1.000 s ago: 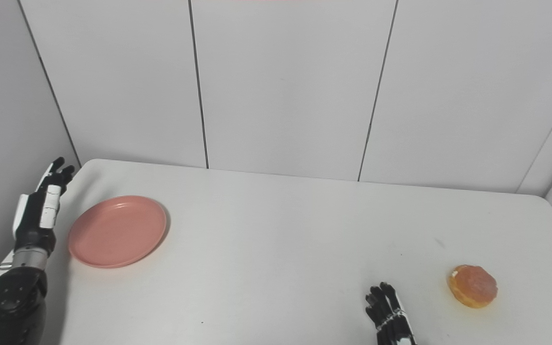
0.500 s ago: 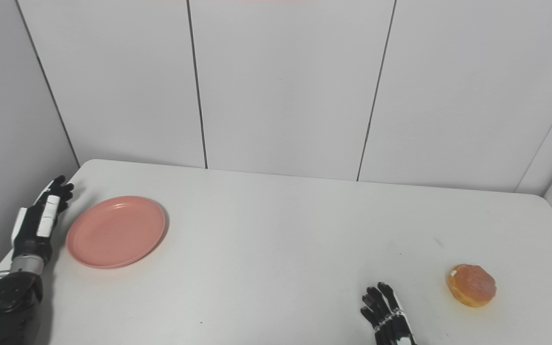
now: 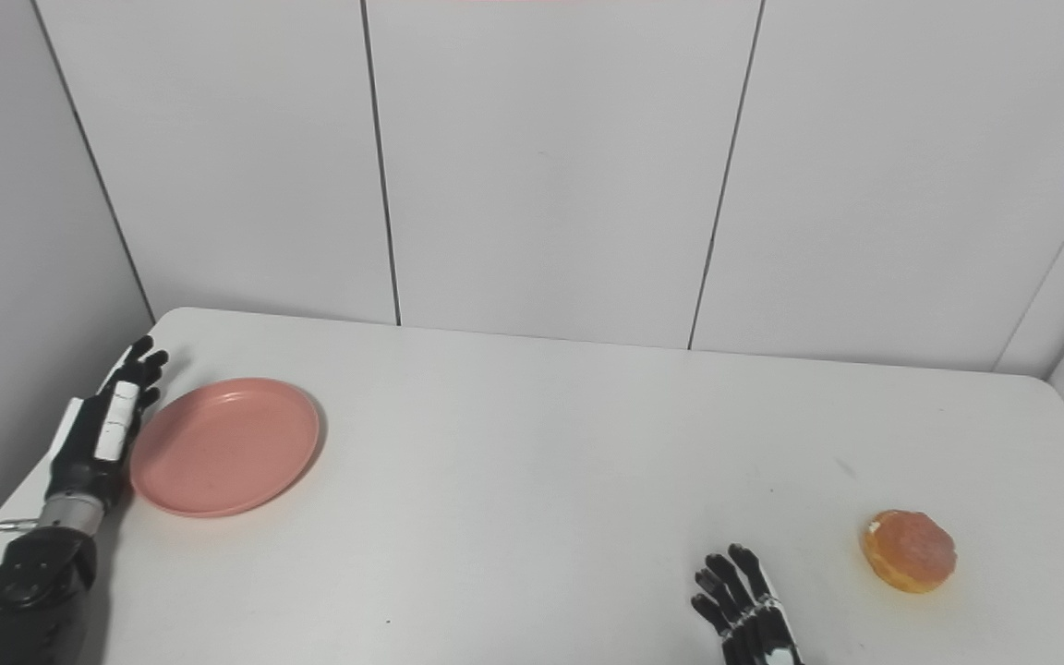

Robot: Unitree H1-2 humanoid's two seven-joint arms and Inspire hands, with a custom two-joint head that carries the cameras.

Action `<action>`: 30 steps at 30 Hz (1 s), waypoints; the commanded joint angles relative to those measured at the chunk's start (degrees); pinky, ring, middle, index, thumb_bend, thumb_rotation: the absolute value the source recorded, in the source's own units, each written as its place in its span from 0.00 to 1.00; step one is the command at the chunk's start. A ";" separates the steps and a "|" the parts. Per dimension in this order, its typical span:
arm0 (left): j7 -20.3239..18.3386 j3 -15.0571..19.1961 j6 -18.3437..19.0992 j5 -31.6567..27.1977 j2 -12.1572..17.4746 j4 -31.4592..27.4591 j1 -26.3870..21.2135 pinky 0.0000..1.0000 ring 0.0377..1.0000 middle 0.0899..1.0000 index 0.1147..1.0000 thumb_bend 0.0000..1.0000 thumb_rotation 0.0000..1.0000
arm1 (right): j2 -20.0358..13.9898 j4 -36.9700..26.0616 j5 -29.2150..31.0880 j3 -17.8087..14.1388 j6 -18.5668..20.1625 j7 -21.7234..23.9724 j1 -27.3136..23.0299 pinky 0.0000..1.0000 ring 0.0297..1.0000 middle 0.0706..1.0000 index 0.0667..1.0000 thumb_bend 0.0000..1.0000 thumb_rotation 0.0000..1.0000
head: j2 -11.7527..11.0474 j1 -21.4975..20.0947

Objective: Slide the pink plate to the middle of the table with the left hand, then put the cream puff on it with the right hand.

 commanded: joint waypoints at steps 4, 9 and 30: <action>-0.23 -1.34 -1.85 0.01 -0.87 -1.04 2.04 0.97 0.96 0.92 0.96 0.94 0.98 | 0.98 5.66 -0.33 0.34 3.75 -1.02 -0.34 0.84 0.85 0.85 0.88 0.80 1.00 | 0.09 -0.27; -1.03 -1.78 -0.81 -1.48 -1.92 -4.05 3.44 0.93 0.94 0.91 0.95 0.93 0.96 | 1.12 5.57 -0.56 0.42 4.11 -1.26 -0.39 0.82 0.84 0.85 0.87 0.80 1.00 | 0.32 -0.51; -1.49 -4.23 7.43 -2.34 -6.42 -14.18 5.91 0.89 0.92 0.88 0.92 0.95 0.91 | 1.71 5.60 -1.13 0.82 4.72 -2.06 -0.41 0.79 0.82 0.83 0.86 0.79 1.00 | 0.79 -2.03</action>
